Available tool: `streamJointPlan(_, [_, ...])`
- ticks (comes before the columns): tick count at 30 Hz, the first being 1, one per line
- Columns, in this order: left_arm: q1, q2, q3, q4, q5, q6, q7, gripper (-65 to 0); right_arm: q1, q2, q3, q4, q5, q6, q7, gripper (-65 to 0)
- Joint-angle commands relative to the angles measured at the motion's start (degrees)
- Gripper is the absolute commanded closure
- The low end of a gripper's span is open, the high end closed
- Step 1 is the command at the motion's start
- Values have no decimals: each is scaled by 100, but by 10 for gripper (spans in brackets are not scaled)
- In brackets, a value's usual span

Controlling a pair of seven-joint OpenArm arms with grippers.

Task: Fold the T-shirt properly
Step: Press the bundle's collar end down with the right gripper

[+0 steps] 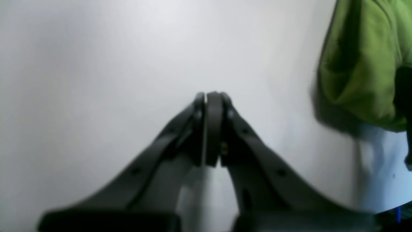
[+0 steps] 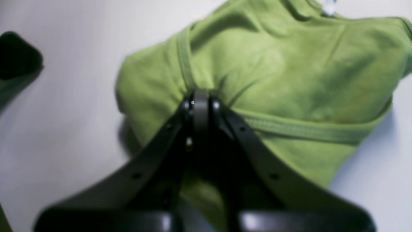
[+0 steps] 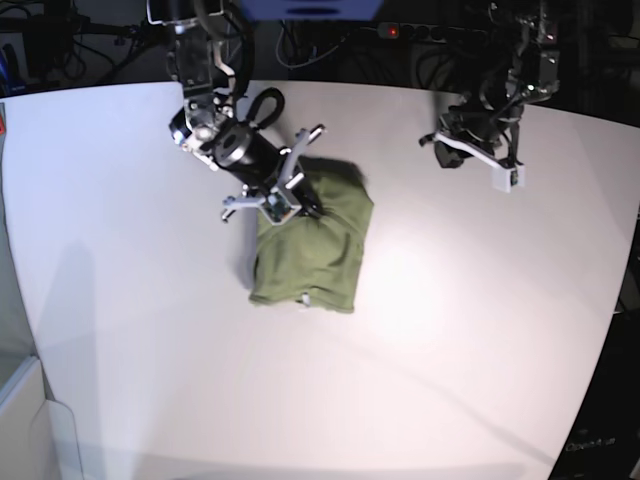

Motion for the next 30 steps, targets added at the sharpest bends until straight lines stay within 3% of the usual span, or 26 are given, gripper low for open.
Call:
streamJointPlan(1, [30, -39, -15, 30, 80, 59, 115, -15, 95, -1, 7, -46, -52, -21, -90, 0])
streamJointPlan(11, [74, -259, -24, 30, 36, 59, 124, -15, 174, 7, 25, -538, -52, -29, 306, 0])
streamJointPlan(23, [82, -259, -24, 30, 36, 59, 115, -15, 165, 7, 262, -1039, -43, -29, 552, 0])
streamJointPlan(30, [82, -259, -24, 30, 71, 59, 115, -15, 51, 25, 245, -503, -70, -29, 517, 0])
